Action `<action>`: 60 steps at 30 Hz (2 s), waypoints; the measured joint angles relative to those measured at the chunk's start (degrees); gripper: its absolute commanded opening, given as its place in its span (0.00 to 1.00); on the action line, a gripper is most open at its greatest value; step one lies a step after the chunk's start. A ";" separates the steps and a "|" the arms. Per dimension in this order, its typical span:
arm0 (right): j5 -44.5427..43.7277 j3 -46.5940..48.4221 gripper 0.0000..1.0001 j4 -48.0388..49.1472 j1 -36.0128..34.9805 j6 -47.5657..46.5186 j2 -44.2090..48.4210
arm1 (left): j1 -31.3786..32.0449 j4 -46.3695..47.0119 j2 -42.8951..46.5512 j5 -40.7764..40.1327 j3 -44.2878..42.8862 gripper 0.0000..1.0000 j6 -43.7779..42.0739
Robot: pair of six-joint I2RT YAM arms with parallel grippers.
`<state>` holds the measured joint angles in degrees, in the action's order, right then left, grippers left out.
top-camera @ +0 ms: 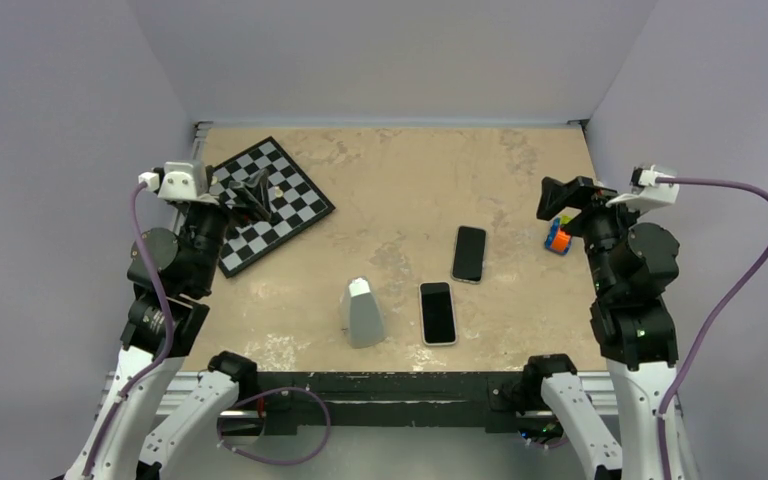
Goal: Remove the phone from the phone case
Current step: Pick up the phone at the center of the board.
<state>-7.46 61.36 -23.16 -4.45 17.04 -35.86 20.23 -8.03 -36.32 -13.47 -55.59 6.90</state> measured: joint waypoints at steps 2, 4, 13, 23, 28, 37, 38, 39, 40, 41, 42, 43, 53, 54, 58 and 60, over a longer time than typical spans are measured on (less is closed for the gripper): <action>0.81 0.00 0.99 -0.04 0.00 -0.09 -0.57 | 0.00 -0.13 -0.07 0.07 -0.17 1.00 0.00; 1.29 0.00 0.99 -0.11 0.00 -0.11 -1.55 | 0.00 -0.15 -0.09 0.07 -0.20 1.00 0.02; 4.48 -0.96 0.99 -0.94 0.00 0.28 -7.37 | 0.00 -0.24 -1.55 0.04 -0.44 1.00 0.02; 11.96 -1.07 0.99 -5.38 -9.68 0.52 -33.66 | 0.02 -2.10 -8.09 2.93 -2.73 1.00 1.03; 13.60 -5.31 0.99 -6.08 -20.81 4.44 -39.43 | 0.02 -4.00 -11.34 3.67 -3.45 1.00 1.07; 11.45 -11.50 0.99 -3.04 -30.49 12.72 -45.53 | 0.02 -5.33 -12.66 4.76 -4.33 1.00 2.08; 11.26 -12.79 0.98 -2.97 -30.77 13.31 -45.53 | 0.02 -5.33 -12.66 4.76 -4.42 1.00 2.10; 10.97 -13.92 0.98 -2.99 -31.01 13.94 -45.68 | 0.02 -5.33 -12.66 4.79 -4.44 1.00 2.14; 10.58 -14.47 0.97 -3.13 -31.15 14.45 -46.14 | 0.02 -5.35 -12.66 4.76 -4.48 1.00 2.14; 9.99 -14.58 0.97 -3.19 -31.19 14.91 -46.88 | 0.02 -5.35 -12.66 4.76 -4.52 1.00 2.14; 9.62 -14.58 0.97 -3.04 -31.21 15.23 -47.60 | 0.02 -5.35 -12.66 4.76 -4.52 1.00 2.16; 8.98 -14.56 0.97 -2.95 -31.39 15.67 -48.61 | 0.02 -5.35 -12.66 4.74 -4.52 1.00 2.21; -2.97 -11.89 0.97 -6.16 -40.50 22.36 -53.64 | 0.02 -5.38 -12.68 5.11 -4.55 1.00 3.02; -3.82 -11.69 0.97 -6.47 -41.27 22.95 -53.92 | 0.02 -5.38 -12.70 5.25 -4.57 1.00 3.08; -8.55 -10.32 0.98 -9.05 -44.06 27.39 -55.78 | 0.02 -5.40 -12.70 5.38 -4.66 1.00 3.23; -9.64 -9.60 0.97 -9.64 -44.83 29.11 -56.52 | 0.02 -5.40 -12.68 5.38 -4.70 1.00 3.43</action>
<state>-17.10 51.77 -32.80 -49.28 46.15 -92.38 20.25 -13.43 -48.99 -8.10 -60.29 10.33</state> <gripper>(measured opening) 0.979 0.997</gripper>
